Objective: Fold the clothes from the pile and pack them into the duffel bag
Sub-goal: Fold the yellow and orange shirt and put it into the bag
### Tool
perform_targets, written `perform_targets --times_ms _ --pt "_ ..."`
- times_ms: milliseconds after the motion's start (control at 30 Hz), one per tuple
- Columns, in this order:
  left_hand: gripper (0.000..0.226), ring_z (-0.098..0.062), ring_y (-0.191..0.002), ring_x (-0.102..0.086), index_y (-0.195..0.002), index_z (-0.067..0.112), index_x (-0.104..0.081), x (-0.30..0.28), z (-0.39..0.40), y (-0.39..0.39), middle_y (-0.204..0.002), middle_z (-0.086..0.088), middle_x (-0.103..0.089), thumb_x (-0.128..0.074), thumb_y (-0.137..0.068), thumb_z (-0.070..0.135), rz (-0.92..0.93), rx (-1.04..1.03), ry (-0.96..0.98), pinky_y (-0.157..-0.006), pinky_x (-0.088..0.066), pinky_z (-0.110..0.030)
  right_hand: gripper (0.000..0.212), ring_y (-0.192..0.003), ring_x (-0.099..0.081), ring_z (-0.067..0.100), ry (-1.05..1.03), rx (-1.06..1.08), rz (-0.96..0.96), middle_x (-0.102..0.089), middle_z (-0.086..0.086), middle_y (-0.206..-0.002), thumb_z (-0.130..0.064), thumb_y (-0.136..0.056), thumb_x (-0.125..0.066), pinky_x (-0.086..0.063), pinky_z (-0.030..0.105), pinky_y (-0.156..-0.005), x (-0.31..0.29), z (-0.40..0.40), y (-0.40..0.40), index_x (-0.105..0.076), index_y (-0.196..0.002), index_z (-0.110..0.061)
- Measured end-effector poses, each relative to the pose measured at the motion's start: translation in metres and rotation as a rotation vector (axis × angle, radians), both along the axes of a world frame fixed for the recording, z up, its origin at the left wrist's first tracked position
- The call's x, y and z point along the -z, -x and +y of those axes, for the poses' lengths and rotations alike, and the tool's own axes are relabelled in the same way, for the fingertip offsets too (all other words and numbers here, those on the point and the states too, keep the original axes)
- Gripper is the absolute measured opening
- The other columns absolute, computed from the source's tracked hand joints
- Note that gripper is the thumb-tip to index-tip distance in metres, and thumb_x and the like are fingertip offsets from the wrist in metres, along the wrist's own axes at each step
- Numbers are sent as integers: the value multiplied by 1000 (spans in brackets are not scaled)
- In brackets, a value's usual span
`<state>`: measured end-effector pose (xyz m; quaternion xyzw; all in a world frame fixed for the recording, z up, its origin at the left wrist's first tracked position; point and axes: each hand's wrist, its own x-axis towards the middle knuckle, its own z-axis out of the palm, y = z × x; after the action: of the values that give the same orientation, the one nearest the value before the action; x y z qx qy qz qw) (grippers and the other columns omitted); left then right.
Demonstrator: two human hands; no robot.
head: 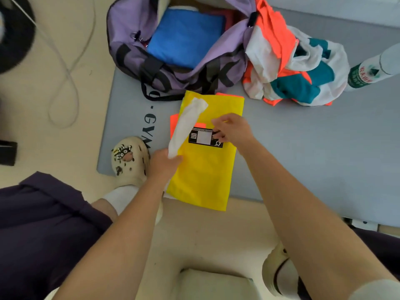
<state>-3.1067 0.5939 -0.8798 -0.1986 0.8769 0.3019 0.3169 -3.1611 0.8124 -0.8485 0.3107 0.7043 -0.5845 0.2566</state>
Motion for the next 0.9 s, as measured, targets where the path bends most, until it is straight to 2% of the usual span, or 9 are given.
perform_targets --times_ms 133,233,400,500,600,667,733,833,900 --pt "27 -22 -67 -60 -92 9 -69 6 9 -4 -89 -12 -65 -73 -82 33 81 -45 19 -46 -34 -25 18 -81 -63 26 -339 200 -81 -68 16 -99 -23 -89 -66 -55 46 -78 20 53 -50 -58 -99 -11" --pt "28 -27 -76 -63 -96 9 -69 9 8 -3 -98 -14 -65 -73 -83 33 71 -30 44 -54 -38 -28 26 -70 -64 19 -219 158 -135 -68 9 -88 -24 -89 -69 -57 41 -75 28 53 -75 -64 -104 -4" --pt "28 -22 -74 -59 -96 13 -67 11 6 -9 -94 -9 -65 -69 -86 40 82 2 79 -48 -30 -25 21 -59 -61 7 -97 0 -153 -66 -1 -75 -28 -90 -68 -47 16 -44 28 36 -79 -67 -103 -11" --pt "30 -22 -74 -59 -96 14 -67 11 7 -14 -91 -7 -64 -69 -86 42 102 -30 88 -48 -31 -24 30 -55 -49 13 -53 -192 -284 -58 6 -67 -33 -90 -68 -37 20 -46 27 35 -82 -68 -102 -6" --pt "26 -22 -75 -60 -93 18 -63 11 7 -15 -87 -2 -62 -69 -85 42 102 -54 72 -48 -32 -23 38 -57 -41 15 20 -278 -380 -53 9 -73 -37 -87 -71 -31 24 -50 24 37 -88 -68 -105 -4" --pt "23 -21 -75 -62 -90 22 -61 9 8 -12 -81 3 -60 -70 -84 42 50 -66 39 -49 -34 -22 35 -64 -51 16 54 -188 -320 -61 11 -85 -35 -88 -70 -41 25 -57 22 41 -92 -68 -107 -6" --pt "23 -17 -72 -61 -90 21 -63 8 13 -6 -78 6 -59 -71 -83 42 -67 -55 -22 -53 -38 -25 17 -80 -61 19 59 -25 -209 -67 7 -96 -31 -92 -64 -49 27 -68 21 48 -94 -67 -99 -15" --pt "39 -17 -67 -59 -78 16 -61 -2 33 -1 -76 0 -61 -67 -83 54 -243 150 47 -53 -38 -29 18 -84 -55 20 -121 131 -134 -58 2 -91 -37 -97 -55 -43 29 -65 21 67 -98 -55 -94 -20" --pt "44 -24 -70 -60 -75 15 -55 -10 52 0 -77 -3 -59 -65 -82 57 -69 186 179 -51 -34 -30 24 -82 -54 16 -196 77 -156 -56 1 -97 -42 -96 -56 -42 28 -65 23 86 -100 -54 -104 -20"
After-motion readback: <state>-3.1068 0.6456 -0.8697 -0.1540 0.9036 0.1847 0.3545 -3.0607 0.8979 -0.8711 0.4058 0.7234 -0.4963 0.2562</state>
